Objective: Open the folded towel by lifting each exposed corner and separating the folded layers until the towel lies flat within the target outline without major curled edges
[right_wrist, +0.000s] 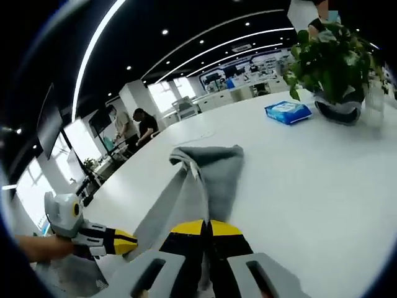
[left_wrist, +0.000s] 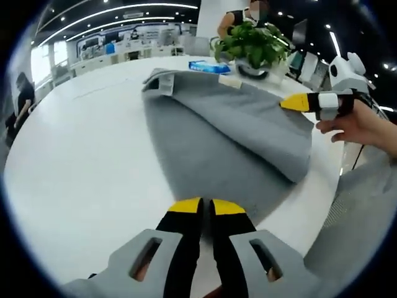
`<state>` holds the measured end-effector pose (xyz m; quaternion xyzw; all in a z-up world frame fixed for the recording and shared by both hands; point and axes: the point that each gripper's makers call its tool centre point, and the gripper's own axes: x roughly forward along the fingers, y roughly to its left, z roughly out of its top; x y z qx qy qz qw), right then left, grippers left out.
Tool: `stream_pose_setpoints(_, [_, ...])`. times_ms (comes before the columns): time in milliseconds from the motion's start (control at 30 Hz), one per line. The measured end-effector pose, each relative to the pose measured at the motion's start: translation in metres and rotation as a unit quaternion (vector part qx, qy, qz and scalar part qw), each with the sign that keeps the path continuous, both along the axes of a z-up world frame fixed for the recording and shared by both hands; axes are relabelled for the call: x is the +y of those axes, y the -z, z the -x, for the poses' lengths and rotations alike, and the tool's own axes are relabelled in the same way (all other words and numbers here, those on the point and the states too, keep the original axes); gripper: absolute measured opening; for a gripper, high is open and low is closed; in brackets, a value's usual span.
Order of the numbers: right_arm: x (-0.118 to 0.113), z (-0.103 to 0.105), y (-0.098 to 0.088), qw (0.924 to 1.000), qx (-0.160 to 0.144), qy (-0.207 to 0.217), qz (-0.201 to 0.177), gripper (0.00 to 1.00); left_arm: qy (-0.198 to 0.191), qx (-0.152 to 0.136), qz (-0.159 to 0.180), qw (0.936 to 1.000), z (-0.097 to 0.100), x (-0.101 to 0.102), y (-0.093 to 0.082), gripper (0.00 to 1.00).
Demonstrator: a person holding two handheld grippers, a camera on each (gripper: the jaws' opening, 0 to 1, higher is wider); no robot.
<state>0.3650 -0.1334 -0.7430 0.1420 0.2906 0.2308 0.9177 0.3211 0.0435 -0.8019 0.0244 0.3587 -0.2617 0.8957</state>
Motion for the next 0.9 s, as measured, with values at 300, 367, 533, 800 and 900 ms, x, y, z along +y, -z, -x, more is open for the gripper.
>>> stream_pose_setpoints(300, [-0.036,0.001,-0.006,0.999,0.005,0.045,-0.008,0.0,-0.003,0.003,0.004,1.0,0.0,0.0,0.0,0.04])
stream_pose_setpoints(367, [-0.043,0.002,-0.006,0.9983,0.007,0.057,-0.014,0.0,-0.006,0.005,0.008,0.9999,0.0,0.001,0.001,0.04])
stream_pose_setpoints(533, [-0.059,0.003,-0.008,0.9963,0.009,0.083,-0.018,0.0,-0.009,0.008,0.014,0.9998,0.0,0.001,0.001,0.04])
stream_pose_setpoints(800, [-0.072,0.01,0.005,0.9918,0.044,0.119,-0.016,0.0,-0.012,0.012,0.019,0.9997,0.0,0.001,0.001,0.04])
stream_pose_setpoints(900, [-0.074,0.012,0.008,0.991,0.05,0.124,-0.008,0.0,-0.016,0.016,0.024,0.9995,0.0,0.001,0.001,0.04])
